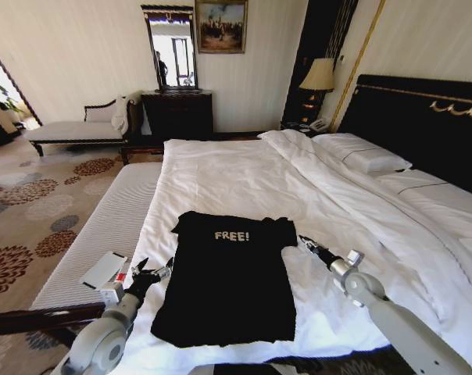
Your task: Fold the clothes on the bed.
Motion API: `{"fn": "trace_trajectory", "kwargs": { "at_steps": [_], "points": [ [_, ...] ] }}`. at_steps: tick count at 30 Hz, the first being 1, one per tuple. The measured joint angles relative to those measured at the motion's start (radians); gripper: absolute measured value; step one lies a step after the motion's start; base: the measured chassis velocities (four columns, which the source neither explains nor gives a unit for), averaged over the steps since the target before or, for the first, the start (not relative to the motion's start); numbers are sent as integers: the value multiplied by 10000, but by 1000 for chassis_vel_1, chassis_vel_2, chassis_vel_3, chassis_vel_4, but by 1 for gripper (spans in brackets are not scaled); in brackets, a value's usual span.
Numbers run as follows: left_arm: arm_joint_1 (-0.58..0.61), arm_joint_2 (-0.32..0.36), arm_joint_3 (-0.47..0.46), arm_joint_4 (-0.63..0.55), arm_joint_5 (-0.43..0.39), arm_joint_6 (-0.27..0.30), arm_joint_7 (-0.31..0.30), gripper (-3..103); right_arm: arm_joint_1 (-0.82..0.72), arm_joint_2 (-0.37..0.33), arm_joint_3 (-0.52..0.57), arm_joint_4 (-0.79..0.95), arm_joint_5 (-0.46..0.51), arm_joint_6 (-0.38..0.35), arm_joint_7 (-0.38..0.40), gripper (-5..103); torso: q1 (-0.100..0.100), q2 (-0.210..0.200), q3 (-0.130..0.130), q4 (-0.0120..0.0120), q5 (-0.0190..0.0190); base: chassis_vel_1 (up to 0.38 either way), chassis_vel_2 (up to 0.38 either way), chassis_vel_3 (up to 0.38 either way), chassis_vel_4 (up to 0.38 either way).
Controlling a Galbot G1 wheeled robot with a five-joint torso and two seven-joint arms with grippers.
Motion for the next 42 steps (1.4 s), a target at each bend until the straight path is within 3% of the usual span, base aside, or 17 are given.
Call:
{"fn": "trace_trajectory", "kwargs": {
  "at_steps": [13, 25, 28, 32, 34, 37, 38, 41, 42],
  "points": [
    [305, -57, -220, -74, 18, 8, -14, 100, 1446, 127, -1583, -1141, 133, -246, -330, 99, 0, 0, 0, 2, -1, 0, 0, 0, 0],
    [294, -157, -196, -36, 48, 8, 30, 100, 1933, 334, -2127, -1394, 325, -307, -304, 102, 0, 0, 0, 0, -1, 0, 0, 0, 0],
    [296, -141, -197, -35, 46, 8, 39, 100, 2037, 353, -2229, -1463, 317, -326, -302, 100, 0, 0, 0, 1, -2, 0, 0, 0, 0],
    [292, -143, -214, -19, 40, 5, 44, 100, 2173, 378, -2387, -1622, 202, -341, -323, 83, 0, 0, 0, 0, -1, 0, 0, 0, 0],
    [299, -146, -215, -15, 40, 4, 50, 100, 2179, 382, -2401, -1644, 182, -335, -329, 83, 0, 0, 0, 0, 0, 0, 0, 0, 0],
    [308, -148, -224, -1, 40, -2, 61, 100, 2182, 385, -2421, -1673, 142, -302, -339, 66, 0, 0, 0, 0, 0, 0, 0, 0, 0],
    [308, -148, -224, -1, 40, -2, 61, 100, 2182, 385, -2421, -1673, 142, -302, -339, 66, 0, 0, 0, 0, 0, 0, 0, 0, 0],
    [298, -140, -224, -19, 35, -4, 62, 100, 2182, 384, -2423, -1669, 117, -260, -333, 50, 0, 1, 0, 1, 0, 0, 0, 0, 0],
    [298, -140, -224, -19, 35, -4, 62, 100, 2182, 384, -2423, -1669, 117, -260, -333, 50, 0, 1, 0, 1, 0, 0, 0, 0, 0]
  ]
}}
